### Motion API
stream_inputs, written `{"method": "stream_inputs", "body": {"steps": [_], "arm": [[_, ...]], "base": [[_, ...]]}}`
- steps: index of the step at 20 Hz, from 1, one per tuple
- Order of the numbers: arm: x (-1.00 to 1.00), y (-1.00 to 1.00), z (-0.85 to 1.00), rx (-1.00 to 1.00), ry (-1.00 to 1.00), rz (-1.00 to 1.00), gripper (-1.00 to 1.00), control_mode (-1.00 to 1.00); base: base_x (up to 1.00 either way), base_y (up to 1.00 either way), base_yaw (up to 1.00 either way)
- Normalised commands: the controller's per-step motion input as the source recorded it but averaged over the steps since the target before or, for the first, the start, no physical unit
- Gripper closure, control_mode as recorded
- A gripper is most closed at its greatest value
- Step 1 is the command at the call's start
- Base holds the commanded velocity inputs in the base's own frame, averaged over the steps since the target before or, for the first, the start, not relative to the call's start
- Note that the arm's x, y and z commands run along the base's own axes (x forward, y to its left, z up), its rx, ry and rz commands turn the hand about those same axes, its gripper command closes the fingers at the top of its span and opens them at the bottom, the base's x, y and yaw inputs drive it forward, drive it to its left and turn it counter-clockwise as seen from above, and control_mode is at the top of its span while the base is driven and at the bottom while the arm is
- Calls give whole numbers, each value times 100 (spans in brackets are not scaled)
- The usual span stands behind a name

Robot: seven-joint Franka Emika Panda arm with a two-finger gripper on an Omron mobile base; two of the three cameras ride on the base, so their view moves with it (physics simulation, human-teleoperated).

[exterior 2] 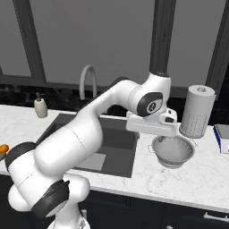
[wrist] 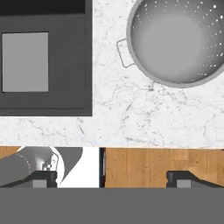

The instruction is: Put the colander in the sink, put the tangerine, kiwi, pear in the colander, and turn on the sink faucet and pour water over the colander.

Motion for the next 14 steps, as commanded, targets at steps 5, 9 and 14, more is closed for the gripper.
{"method": "stream_inputs", "body": {"steps": [5,9,14], "arm": [[48,-1,-36,0,0,5,-100,-100],[68,0,-52,-2,-1,5,-100,-100],[39,0,-36,0,0,3,-100,-100]], "base": [[0,0,0],[0,0,0],[0,0,0]]}}
